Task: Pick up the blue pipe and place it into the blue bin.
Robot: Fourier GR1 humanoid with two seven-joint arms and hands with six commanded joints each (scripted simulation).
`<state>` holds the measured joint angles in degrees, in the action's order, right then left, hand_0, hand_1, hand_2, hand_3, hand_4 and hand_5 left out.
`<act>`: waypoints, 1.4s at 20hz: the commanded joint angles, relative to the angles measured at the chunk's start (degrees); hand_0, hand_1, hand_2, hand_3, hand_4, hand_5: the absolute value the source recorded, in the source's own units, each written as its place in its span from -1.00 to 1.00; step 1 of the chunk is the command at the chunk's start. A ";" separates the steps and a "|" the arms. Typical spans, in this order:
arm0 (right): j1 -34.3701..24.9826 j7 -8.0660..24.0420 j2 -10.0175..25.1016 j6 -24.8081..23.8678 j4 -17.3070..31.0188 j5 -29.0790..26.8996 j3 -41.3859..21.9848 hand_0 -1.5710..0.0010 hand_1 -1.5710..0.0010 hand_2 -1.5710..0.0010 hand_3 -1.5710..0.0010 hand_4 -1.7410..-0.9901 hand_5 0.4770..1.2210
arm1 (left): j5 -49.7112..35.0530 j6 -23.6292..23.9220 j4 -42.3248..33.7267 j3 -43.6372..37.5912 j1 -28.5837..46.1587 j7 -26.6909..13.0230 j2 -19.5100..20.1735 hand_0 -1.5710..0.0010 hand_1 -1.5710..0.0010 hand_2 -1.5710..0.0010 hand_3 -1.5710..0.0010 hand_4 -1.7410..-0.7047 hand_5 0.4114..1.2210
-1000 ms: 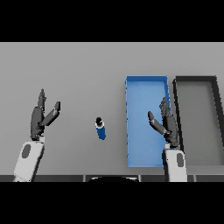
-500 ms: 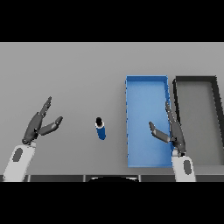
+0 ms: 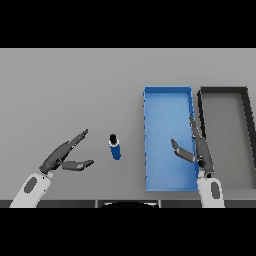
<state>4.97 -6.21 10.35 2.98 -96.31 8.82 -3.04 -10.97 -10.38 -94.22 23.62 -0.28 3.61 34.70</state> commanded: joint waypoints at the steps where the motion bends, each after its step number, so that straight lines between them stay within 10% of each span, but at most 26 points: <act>1: 0.31 0.26 -0.40 0.06 0.16 -0.01 -0.24 1.00 1.00 1.00 1.00 0.49 -0.62 | 1.39 0.21 0.78 1.22 -0.75 -0.86 -1.13 1.00 1.00 1.00 1.00 0.17 -0.84; 23: 1.89 -0.92 -0.72 -0.25 -0.87 0.25 -0.17 1.00 1.00 1.00 1.00 0.42 -0.53 | 10.16 3.56 18.21 9.11 -11.79 2.17 -21.77 1.00 1.00 1.00 1.00 0.22 -0.87; 26: 1.83 -1.19 -0.13 0.32 -0.48 -0.46 0.38 1.00 1.00 1.00 1.00 0.39 -0.52 | 7.17 3.36 19.20 7.87 -11.18 3.93 -24.42 0.99 0.80 0.61 0.65 -0.04 -0.50; 28: 0.99 -0.60 -0.50 0.11 0.08 -0.40 0.31 1.00 1.00 1.00 1.00 0.39 -0.52 | 5.90 3.62 19.80 7.33 -11.22 4.10 -26.11 0.54 0.30 0.12 0.05 -0.28 0.04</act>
<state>5.93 -6.77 9.84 3.08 -96.24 8.42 -2.73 -5.06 -6.73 -74.41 30.94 -11.50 7.63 8.59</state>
